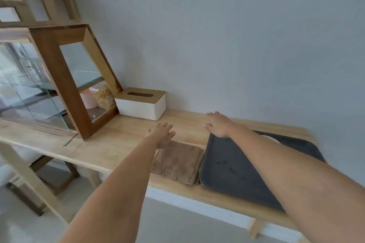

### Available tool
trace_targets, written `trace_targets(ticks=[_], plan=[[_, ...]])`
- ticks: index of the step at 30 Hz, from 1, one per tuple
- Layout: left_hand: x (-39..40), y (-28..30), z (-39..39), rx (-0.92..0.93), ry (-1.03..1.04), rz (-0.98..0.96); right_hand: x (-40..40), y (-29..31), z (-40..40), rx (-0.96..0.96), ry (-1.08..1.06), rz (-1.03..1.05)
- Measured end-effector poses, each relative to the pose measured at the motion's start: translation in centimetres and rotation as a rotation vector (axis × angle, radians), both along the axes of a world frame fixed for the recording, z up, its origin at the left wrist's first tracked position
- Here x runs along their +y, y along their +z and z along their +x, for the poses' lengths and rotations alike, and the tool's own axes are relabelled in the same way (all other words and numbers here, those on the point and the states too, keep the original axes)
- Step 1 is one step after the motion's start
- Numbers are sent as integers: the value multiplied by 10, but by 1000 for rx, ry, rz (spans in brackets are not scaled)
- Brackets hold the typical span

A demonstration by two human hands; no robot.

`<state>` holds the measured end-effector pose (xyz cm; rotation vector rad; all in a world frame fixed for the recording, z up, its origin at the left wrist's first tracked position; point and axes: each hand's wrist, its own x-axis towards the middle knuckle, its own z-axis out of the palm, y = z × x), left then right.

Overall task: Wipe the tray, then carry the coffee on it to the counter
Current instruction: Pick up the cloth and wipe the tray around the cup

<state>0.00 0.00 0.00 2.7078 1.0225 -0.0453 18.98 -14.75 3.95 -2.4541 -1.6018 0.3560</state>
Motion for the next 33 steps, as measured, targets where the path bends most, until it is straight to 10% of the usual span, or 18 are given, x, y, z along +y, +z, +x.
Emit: trace_targets(ticks=[17, 27, 33], plan=[[12, -41, -21, -334, -36, -107, 17, -72, -49, 7, 71, 24], [3, 32, -48, -424, -198, -217, -30, -7, -56, 544, 71, 249], [-39, 74, -31, -569, -307, -291, -84, 40, -33, 486, 81, 361]])
